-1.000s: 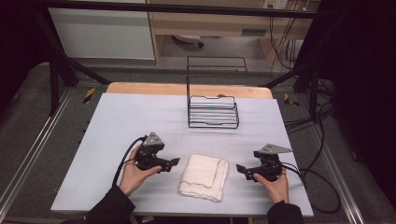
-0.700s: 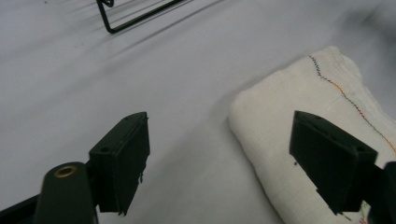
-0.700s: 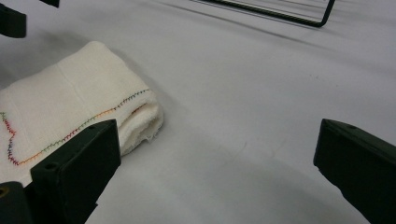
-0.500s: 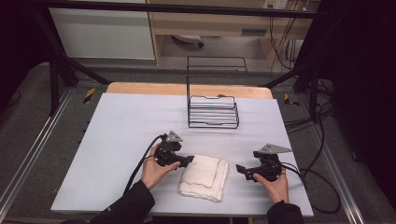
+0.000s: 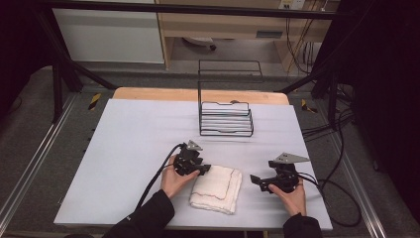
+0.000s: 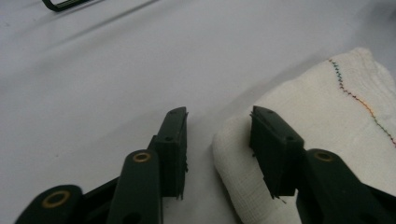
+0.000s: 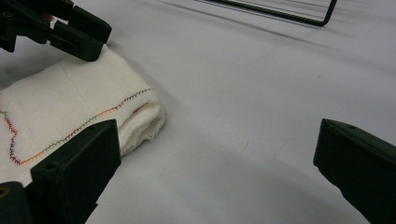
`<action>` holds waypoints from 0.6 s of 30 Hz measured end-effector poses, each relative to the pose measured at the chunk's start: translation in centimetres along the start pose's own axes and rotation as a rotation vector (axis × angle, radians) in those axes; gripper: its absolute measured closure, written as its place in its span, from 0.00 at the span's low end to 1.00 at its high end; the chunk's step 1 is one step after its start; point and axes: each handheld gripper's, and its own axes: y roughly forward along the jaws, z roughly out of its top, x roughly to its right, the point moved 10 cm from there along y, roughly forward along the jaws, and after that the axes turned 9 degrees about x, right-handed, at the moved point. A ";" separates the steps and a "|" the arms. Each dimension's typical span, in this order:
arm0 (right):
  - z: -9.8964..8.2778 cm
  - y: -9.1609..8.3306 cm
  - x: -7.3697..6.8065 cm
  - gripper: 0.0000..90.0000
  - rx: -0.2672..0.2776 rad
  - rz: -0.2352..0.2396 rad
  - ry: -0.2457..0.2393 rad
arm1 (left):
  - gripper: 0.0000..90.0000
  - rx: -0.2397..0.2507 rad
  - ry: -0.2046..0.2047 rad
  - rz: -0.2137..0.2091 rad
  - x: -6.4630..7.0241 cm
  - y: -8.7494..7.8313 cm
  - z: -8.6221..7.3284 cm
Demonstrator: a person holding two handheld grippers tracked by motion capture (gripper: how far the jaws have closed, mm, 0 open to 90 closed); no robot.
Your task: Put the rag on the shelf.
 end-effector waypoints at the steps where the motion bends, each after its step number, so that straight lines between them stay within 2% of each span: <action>1: 0.0 0.0 0.0 0.01 -0.002 0.001 -0.001 | 0.68 -0.003 -0.007 -0.007 0.1 0.0 0.0; 13: 0.0 0.2 -0.2 0.02 -0.009 -0.002 0.017 | 0.81 -0.022 -0.012 -0.028 0.7 0.2 -0.4; 16: 0.0 0.5 -0.5 0.02 -0.023 -0.003 0.028 | 0.84 -0.023 0.000 -0.019 0.9 0.2 -0.4; 18: 0.1 0.7 -0.6 0.02 -0.021 -0.003 0.016 | 0.85 -0.023 0.011 -0.013 1.1 0.2 -0.4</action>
